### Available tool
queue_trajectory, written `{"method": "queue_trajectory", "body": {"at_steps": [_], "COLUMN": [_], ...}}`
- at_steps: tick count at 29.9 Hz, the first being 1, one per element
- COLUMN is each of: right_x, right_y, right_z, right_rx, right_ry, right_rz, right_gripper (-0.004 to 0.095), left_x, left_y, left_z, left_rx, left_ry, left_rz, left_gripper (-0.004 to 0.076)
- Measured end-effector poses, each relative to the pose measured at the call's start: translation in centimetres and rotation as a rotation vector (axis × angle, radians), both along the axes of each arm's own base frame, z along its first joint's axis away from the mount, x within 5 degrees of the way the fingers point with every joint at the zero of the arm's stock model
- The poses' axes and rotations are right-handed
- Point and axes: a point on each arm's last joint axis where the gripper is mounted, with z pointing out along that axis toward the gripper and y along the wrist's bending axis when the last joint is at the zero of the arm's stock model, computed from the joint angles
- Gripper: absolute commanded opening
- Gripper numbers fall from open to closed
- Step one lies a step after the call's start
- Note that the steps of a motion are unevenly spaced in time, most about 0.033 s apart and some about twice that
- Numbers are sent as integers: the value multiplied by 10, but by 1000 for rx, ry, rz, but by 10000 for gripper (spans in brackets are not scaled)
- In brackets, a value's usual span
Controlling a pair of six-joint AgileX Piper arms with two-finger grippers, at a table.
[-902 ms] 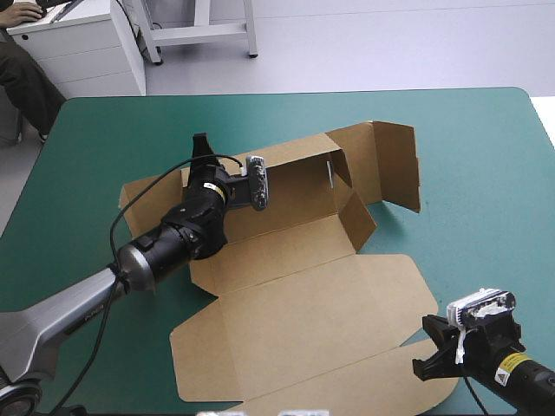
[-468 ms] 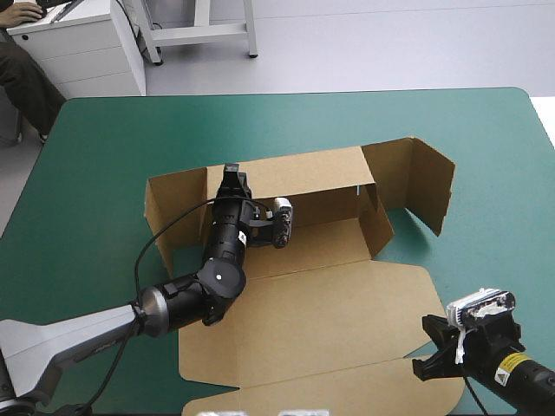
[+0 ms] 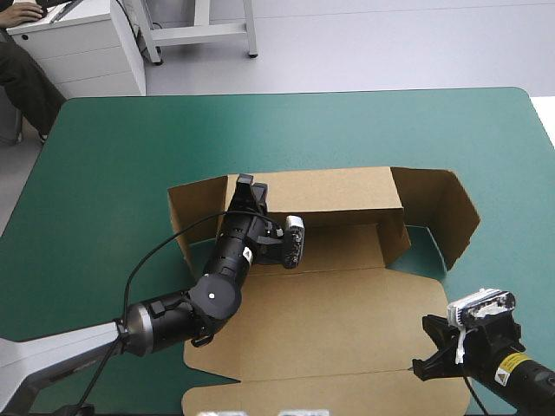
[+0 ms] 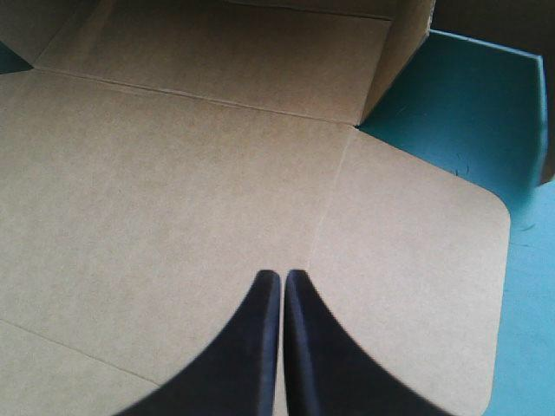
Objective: Fold the box
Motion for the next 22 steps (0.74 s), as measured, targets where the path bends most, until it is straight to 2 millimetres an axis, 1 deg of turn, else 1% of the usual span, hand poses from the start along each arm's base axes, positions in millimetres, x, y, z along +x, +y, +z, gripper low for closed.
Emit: {"method": "queue_trajectory", "body": {"at_steps": [5,14,16,19,22], "right_x": [0,0,0,0,0], "right_y": [0,0,0,0,0], "right_z": [0,0,0,0,0], "right_rx": [0,0,0,0,0], "right_ry": [0,0,0,0,0], "right_rz": [0,0,0,0,0], "right_gripper": [-1,1,14,73,179], "left_x": [-4,-5,-5,-5,-5], "left_y": [4,5,5,5,5], "left_z": [-9,-10,-9,-9,-9], "left_rx": [58,74,74,74,74], "left_ry": [0,-8,-9,-9,-9], "left_rz": [-37,-46,-46,-46,-46], "left_gripper": [-10,-10,-10,-10,-10]}}
